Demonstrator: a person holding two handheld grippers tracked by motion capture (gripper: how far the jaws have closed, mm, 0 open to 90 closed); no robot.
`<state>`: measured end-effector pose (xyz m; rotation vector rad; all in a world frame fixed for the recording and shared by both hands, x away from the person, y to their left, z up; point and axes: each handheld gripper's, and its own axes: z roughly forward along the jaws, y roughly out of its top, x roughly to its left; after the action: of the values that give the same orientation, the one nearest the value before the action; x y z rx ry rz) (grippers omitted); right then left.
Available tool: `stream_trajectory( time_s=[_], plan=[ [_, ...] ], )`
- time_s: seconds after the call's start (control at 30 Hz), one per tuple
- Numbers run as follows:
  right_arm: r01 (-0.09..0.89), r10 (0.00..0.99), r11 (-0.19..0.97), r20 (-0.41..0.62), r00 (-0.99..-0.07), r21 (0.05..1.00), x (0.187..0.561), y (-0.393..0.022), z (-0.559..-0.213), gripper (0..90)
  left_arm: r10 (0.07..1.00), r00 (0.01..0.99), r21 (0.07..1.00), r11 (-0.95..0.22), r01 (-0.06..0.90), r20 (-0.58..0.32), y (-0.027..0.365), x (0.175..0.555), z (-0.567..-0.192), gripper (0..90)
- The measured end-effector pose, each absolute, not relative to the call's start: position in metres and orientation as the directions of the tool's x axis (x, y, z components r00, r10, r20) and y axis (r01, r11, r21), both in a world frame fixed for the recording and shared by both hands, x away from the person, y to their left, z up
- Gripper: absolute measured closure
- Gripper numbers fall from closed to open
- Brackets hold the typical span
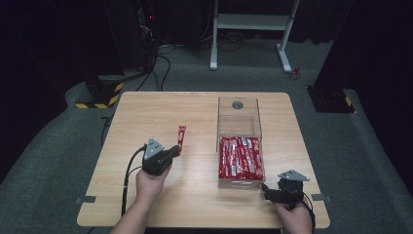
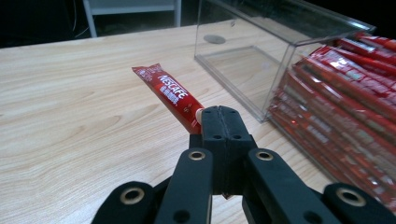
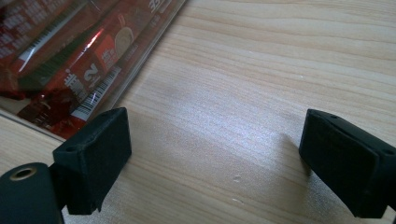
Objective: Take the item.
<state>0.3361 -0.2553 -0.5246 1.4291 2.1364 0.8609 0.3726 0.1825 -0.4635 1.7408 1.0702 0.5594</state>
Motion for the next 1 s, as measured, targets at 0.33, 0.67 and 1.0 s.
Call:
stream_trajectory(
  time_s=[0.33, 0.67, 1.0],
  plan=[
    [0.661, 0.926, 0.278, -0.01, -0.378, 0.697, 0.336, -0.255, -0.525, 9.0, 0.861, 0.496, 0.888, -0.138, 0.438, -0.111, 0.18, 0.385, -0.474, 90.0],
    [0.661, 0.926, 0.278, -0.01, -0.379, 0.697, 0.336, -0.255, -0.524, 9.0, 0.871, 0.479, 0.858, -0.16, 0.488, -0.11, 0.177, 0.397, -0.488, 90.0],
    [0.661, 0.925, 0.278, -0.01, -0.379, 0.697, 0.336, -0.255, -0.524, 9.1, 0.878, 0.465, 0.827, -0.176, 0.534, -0.113, 0.174, 0.403, -0.502, 90.0]
  ],
)
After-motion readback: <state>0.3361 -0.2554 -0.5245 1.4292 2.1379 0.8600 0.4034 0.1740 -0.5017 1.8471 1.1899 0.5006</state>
